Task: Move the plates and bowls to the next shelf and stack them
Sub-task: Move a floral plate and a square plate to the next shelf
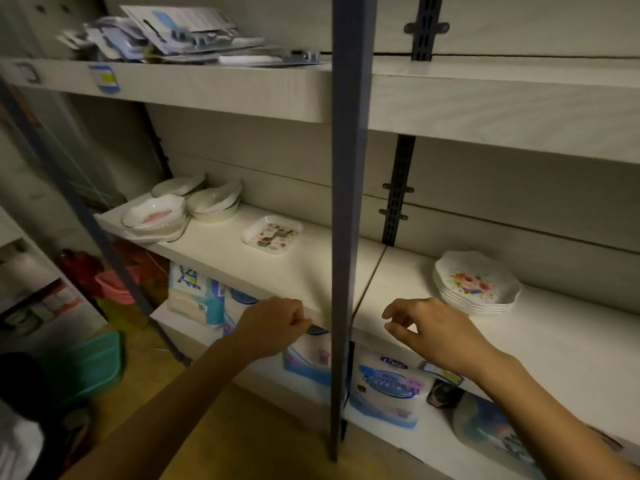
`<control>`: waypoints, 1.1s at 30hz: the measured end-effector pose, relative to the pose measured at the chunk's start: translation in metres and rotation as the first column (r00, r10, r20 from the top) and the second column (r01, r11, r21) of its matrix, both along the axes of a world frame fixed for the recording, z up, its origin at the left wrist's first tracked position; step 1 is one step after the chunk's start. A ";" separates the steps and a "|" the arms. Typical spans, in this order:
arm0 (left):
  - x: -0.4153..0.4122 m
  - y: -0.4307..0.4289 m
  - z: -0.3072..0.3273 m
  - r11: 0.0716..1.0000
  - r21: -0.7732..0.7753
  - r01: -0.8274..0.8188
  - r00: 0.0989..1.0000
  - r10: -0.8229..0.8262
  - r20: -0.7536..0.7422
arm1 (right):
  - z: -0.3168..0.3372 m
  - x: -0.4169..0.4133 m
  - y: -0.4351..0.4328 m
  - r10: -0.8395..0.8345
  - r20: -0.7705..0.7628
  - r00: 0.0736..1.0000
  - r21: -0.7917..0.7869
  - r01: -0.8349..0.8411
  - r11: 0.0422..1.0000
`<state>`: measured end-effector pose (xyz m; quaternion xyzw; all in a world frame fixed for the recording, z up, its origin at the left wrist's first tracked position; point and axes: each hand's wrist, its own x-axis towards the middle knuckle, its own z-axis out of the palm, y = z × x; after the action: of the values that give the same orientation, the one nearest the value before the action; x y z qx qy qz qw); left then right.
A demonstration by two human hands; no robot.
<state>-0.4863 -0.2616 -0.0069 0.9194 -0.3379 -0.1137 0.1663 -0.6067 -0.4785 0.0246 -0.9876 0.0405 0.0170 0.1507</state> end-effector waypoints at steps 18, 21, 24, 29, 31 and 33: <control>0.138 0.189 -0.007 0.993 0.009 -0.114 0.977 0.111 0.182 | -0.011 0.146 0.170 -0.108 0.002 0.994 0.011 0.108 0.994; 0.164 0.191 -0.010 0.993 -0.002 -0.122 0.976 0.120 0.179 | -0.016 0.169 0.171 -0.137 -0.010 0.991 0.008 0.137 0.991; 0.192 0.183 -0.015 0.995 0.002 -0.104 0.984 0.103 0.147 | -0.025 0.193 0.166 -0.170 -0.031 0.985 0.016 0.170 0.985; 0.250 0.163 -0.016 0.997 0.025 -0.070 0.991 0.067 0.116 | -0.041 0.242 0.149 -0.265 -0.047 0.963 0.029 0.267 0.963; 0.273 0.155 -0.015 0.998 0.046 -0.051 0.992 0.046 0.114 | -0.047 0.262 0.141 -0.303 -0.065 0.951 0.035 0.306 0.951; 0.292 0.147 -0.016 0.997 0.066 -0.032 0.993 0.024 0.120 | -0.054 0.281 0.133 -0.349 -0.091 0.933 0.044 0.354 0.934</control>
<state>-0.1941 -0.1147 -0.0227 0.9342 -0.3305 -0.0678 0.1164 -0.3256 -0.3459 -0.0292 -0.9579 0.2220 0.0315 0.1792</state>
